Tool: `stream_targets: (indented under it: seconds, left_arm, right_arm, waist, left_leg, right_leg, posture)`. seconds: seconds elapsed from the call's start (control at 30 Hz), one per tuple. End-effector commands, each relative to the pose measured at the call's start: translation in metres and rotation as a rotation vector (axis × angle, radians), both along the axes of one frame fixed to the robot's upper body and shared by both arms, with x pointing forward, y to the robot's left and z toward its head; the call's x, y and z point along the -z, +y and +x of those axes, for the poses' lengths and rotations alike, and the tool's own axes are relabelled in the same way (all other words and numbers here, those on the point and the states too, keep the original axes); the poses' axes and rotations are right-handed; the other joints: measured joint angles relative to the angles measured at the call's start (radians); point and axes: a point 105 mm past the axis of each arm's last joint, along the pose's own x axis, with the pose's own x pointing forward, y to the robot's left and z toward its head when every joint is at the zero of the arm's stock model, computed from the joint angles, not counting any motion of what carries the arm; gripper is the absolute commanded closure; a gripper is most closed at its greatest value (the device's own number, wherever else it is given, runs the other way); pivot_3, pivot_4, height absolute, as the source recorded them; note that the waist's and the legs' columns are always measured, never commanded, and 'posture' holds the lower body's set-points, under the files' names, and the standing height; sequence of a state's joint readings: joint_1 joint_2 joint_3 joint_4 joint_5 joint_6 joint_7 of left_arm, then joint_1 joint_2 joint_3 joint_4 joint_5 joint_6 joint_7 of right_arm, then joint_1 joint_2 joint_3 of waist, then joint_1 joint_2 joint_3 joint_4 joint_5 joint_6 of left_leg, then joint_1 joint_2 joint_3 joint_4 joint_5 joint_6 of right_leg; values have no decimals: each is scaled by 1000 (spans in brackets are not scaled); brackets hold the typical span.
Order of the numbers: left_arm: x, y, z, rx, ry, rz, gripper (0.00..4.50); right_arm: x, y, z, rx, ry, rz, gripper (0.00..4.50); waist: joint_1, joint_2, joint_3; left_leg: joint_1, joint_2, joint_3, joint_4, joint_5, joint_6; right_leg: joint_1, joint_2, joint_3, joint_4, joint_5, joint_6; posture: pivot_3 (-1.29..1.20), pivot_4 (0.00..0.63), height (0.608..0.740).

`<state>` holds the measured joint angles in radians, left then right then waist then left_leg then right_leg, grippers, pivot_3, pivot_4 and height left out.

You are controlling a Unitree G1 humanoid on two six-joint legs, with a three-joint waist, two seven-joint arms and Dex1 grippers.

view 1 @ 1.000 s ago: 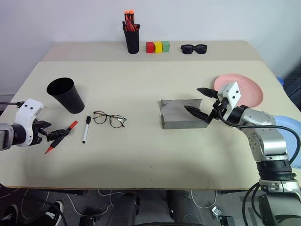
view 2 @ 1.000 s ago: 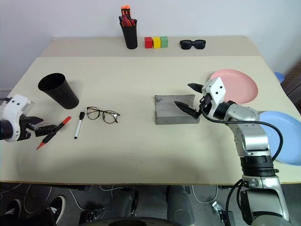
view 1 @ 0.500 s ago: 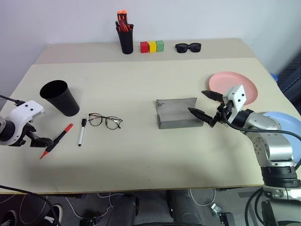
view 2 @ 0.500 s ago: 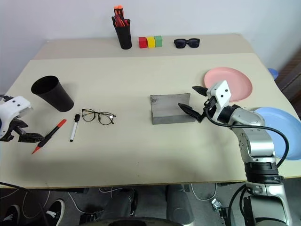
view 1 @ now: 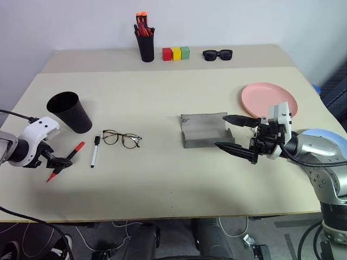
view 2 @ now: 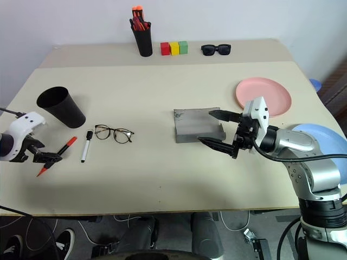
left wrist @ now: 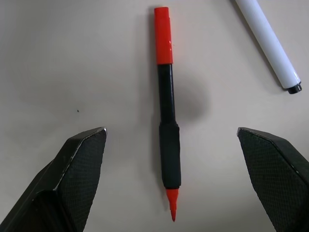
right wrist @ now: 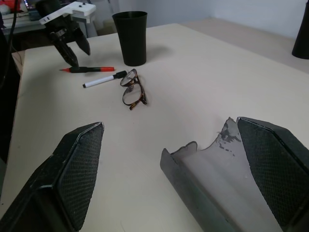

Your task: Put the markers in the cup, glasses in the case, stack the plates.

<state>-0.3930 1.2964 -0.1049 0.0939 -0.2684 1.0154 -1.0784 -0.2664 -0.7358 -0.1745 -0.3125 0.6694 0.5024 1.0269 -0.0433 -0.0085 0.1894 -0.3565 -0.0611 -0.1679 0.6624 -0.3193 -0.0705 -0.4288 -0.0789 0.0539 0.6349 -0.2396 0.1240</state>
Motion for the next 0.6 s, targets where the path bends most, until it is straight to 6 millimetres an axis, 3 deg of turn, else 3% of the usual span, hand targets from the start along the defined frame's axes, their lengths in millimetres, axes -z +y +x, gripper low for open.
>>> stream_targets:
  seconds: [0.03, 0.6]
  left_arm:
    - [-7, 2, -4, 0, 9, 21, 49]
    - [19, 20, -13, 7, 92, 107, 49]
  right_arm:
    - [-11, 6, -6, -30, -47, 9, 0]
    - [-6, 3, -3, -1, -24, -4, 0]
  waist:
    - [0, 0, 0]
    - [0, 0, 0]
  left_leg:
    - [0, 0, 0, 0, 0, 0]
    - [0, 0, 0, 0, 0, 0]
  right_leg:
    - [0, 0, 0, 0, 0, 0]
    - [0, 0, 0, 0, 0, 0]
  posture:
    - [0, 150, 740]
    - [0, 150, 740]
